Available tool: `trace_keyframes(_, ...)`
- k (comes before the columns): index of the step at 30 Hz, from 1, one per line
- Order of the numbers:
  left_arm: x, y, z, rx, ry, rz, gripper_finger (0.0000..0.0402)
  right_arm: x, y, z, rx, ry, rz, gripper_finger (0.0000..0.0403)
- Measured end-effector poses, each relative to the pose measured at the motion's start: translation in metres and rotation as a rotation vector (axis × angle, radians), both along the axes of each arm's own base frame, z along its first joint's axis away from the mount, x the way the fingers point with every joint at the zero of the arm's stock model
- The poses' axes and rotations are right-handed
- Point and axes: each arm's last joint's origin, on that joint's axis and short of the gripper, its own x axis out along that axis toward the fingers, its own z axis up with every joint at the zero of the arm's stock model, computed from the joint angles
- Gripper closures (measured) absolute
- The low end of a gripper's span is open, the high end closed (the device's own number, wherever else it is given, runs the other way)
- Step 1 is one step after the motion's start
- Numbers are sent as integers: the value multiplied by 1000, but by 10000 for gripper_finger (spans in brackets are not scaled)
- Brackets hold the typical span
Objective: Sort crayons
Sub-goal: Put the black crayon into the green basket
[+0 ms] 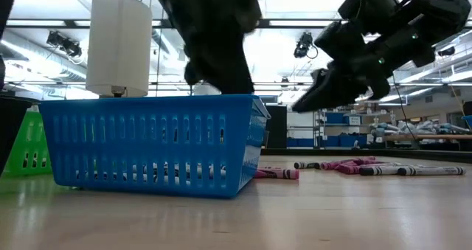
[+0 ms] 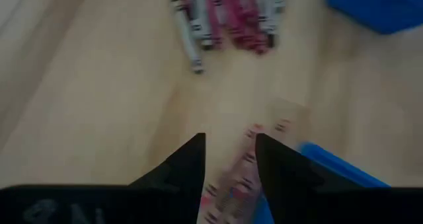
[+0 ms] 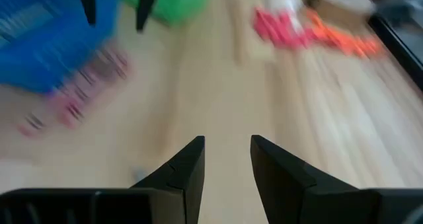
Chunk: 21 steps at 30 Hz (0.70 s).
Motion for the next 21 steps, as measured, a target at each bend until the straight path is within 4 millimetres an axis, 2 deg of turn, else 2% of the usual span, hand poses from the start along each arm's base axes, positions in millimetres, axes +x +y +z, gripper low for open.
trace_keyframes(4, 22, 9, -19, 60, 10, 64, 260, -11, -3, 3, -56, 69, -92, 271)
trace_keyframes(8, 48, 18, -24, 90, -61, 70, 260, -14, -4, 8, -47, 62, -126, 271)
trace_keyframes(13, 71, 23, -32, 88, -48, 77, 260, -16, -6, 9, -62, 62, -192, 271)
trace_keyframes(21, 82, 19, -54, 104, -30, 80, 260, -17, -8, 5, -70, 85, -218, 271)
